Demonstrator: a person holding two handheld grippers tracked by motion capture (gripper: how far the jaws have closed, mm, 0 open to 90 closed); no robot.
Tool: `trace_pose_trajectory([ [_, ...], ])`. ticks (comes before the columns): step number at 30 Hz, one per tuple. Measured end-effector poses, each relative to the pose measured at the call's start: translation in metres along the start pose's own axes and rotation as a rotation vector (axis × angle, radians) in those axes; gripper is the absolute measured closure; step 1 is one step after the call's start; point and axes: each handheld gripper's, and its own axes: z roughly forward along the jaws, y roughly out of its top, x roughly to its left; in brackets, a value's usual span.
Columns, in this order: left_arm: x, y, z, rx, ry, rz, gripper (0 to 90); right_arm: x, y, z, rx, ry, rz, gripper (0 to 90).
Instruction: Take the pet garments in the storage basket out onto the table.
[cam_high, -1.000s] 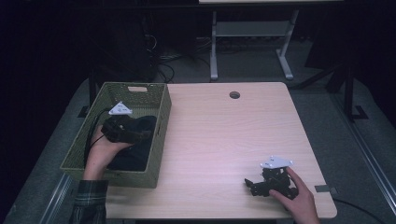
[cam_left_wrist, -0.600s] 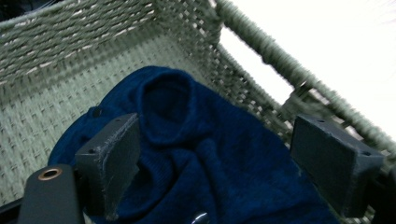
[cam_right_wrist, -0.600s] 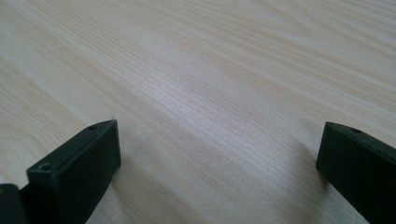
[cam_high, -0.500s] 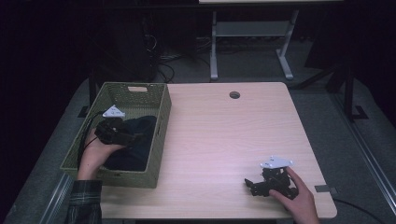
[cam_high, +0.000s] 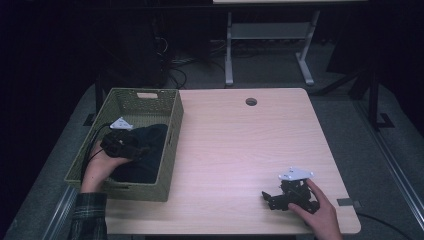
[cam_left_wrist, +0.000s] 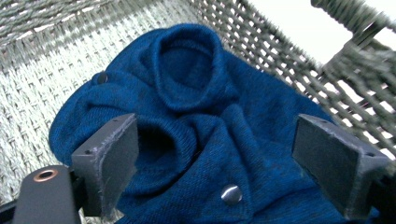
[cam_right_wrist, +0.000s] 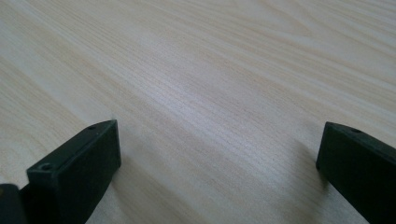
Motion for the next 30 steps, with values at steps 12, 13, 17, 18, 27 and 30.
trace_pose_trajectory([
  [12,0.003,-0.007,0.013,0.060,-0.028,0.004,13.9,0.000,0.000,0.000,0.000,0.000,0.000,0.0],
  [13,0.004,-0.008,0.014,0.065,-0.034,0.003,13.9,0.000,0.000,0.000,0.000,0.000,0.000,0.0],
  [17,0.004,-0.009,0.017,0.078,-0.044,0.002,13.7,0.000,0.000,0.000,0.000,0.000,0.000,0.0],
  [18,0.004,-0.009,0.017,0.084,-0.049,0.004,13.7,0.000,0.000,0.000,0.000,0.000,0.000,0.0],
  [27,-0.002,-0.010,0.028,0.154,-0.064,0.028,13.6,0.000,0.000,0.000,0.000,0.000,0.000,0.0],
  [30,-0.003,-0.011,0.031,0.173,-0.061,0.032,13.6,0.000,0.000,0.000,0.000,0.000,0.000,0.0],
])
